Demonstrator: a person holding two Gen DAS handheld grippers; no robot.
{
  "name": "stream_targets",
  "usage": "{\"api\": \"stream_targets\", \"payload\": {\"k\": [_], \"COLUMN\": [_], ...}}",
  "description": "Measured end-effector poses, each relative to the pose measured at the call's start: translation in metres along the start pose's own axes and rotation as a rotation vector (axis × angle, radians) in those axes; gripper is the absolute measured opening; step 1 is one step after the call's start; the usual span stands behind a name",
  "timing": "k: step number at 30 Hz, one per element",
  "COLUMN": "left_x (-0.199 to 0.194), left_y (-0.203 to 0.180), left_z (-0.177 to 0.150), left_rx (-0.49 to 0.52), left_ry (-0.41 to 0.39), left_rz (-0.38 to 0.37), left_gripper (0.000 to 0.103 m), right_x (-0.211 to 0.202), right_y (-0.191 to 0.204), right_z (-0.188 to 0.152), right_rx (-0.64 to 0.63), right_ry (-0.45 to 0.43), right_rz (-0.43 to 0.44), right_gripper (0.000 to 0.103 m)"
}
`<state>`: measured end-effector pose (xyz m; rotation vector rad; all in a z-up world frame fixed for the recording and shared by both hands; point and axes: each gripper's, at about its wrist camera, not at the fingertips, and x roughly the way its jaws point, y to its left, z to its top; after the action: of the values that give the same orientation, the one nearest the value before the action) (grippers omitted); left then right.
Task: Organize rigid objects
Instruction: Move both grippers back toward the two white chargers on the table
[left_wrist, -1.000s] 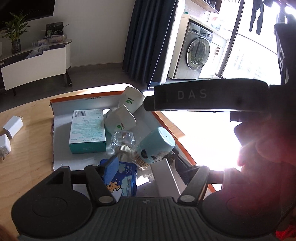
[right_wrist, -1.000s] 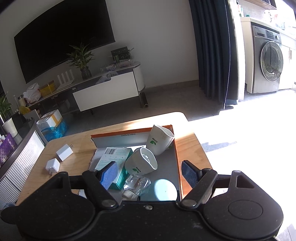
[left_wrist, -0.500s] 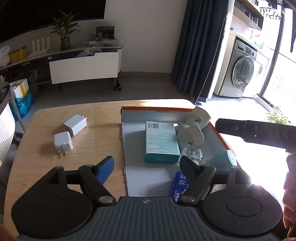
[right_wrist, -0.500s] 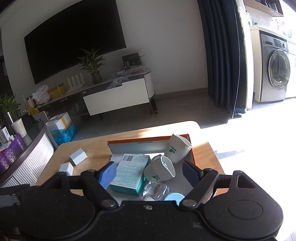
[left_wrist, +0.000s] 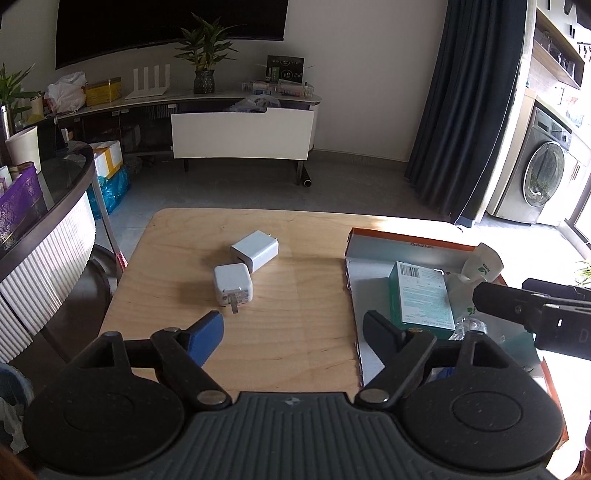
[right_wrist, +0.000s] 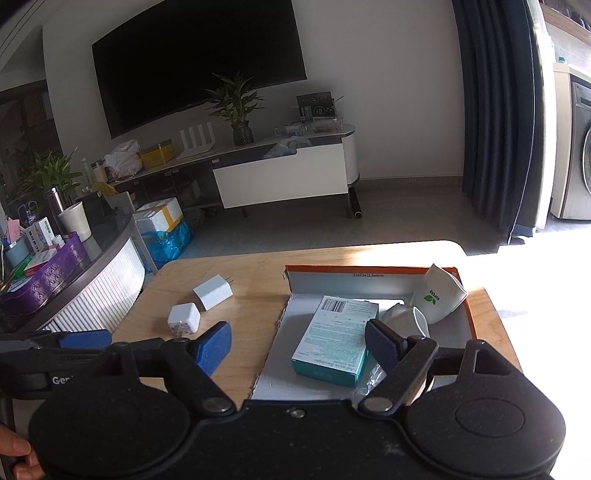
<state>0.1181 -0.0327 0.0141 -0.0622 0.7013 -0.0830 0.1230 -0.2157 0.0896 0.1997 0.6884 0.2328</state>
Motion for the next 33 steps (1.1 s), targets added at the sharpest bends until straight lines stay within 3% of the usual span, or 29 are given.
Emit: {"api": "stream_targets", "payload": {"k": [17, 21, 26, 33], "left_x": [0.013, 0.023, 0.039, 0.077], "left_y": [0.037, 0.043, 0.048, 0.054], "left_z": [0.0, -0.002, -0.003, 0.005], "left_rx": [-0.053, -0.051, -0.043, -0.068], "left_ry": [0.009, 0.022, 0.023, 0.047], "left_rz": [0.05, 0.044, 0.06, 0.081], "left_gripper": [0.086, 0.086, 0.095, 0.095], "right_x": [0.023, 0.029, 0.038, 0.048], "right_y": [0.033, 0.035, 0.035, 0.031], "right_z": [0.003, 0.002, 0.0, -0.001], "right_rx": [-0.066, -0.073, -0.069, -0.063], "right_ry": [0.033, 0.044, 0.059, 0.071], "right_rz": [0.043, 0.049, 0.054, 0.064], "right_gripper": [0.095, 0.095, 0.095, 0.095]}}
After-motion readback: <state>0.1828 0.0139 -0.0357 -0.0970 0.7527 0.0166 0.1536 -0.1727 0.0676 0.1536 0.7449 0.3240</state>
